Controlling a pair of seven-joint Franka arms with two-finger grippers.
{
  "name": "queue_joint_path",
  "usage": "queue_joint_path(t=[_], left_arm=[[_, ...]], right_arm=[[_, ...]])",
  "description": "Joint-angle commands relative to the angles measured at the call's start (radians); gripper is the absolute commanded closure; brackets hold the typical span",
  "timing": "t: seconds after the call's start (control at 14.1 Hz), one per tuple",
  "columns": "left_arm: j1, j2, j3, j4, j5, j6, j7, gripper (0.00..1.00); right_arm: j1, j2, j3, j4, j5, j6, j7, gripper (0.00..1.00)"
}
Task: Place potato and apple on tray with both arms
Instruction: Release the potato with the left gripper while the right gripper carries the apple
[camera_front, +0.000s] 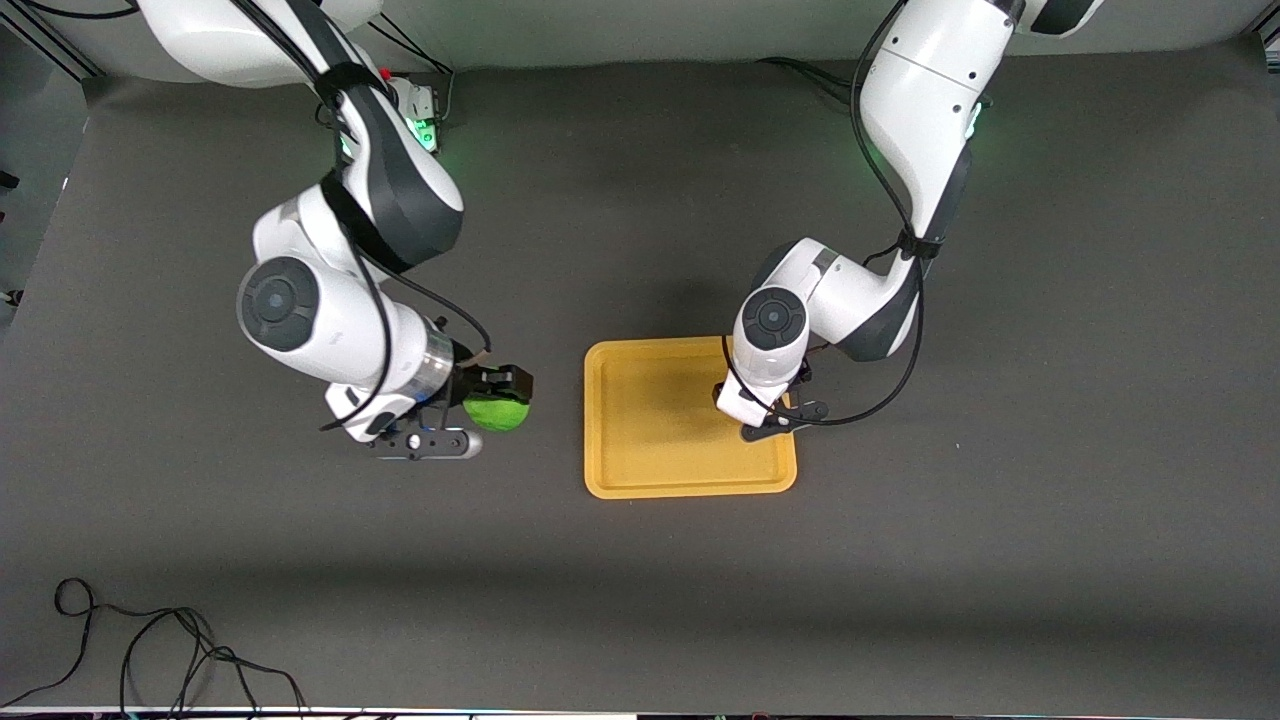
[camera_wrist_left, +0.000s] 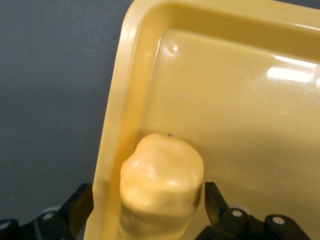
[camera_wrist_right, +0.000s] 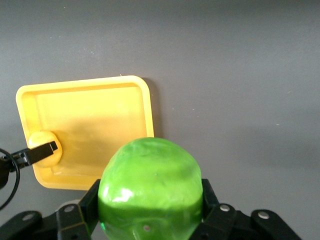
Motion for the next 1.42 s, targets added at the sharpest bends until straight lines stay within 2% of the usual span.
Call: queue_joint_path(t=[0.0,0.14,0.28,0.71,0.85,0.99,1.14,1.35], left_arm=[[-0.004,0.004,0.009,0.029,0.015,-0.021,-0.016,0.01],[0.011,-0.011,0.011,0.049,0.018,-0.047,-0.016,0.00],[0.042,-0.053,0.011,0.087,0.024,-0.157,0.022,0.00],[0.217,-0.275,0.006,0.092,-0.002,-0.418,0.379,0.00],[0.292,-0.349,0.006,0.089,-0.019,-0.499,0.527,0.00],[0.369,-0.418,0.006,0.075,-0.021,-0.550,0.654,0.00],[0.436,-0.471,0.006,0.063,-0.031,-0.583,0.757,0.00],[0.496,-0.528,0.011,0.051,-0.031,-0.610,0.814,0.00]], right_arm=[[0.010,0.051,-0.009,0.066,0.018,-0.006,0.039,0.68],[0.039,0.068,-0.009,0.066,0.018,0.037,0.076,0.68],[0.069,0.097,-0.009,0.069,0.019,0.107,0.113,0.68],[0.145,0.182,-0.009,0.072,0.018,0.253,0.183,0.69],[0.197,0.246,-0.009,0.115,0.016,0.307,0.191,0.69],[0.230,0.339,-0.010,0.208,0.006,0.315,0.215,0.70],[0.259,0.402,-0.019,0.256,-0.003,0.315,0.226,0.70],[0.296,0.476,-0.018,0.295,-0.101,0.318,0.304,0.72]])
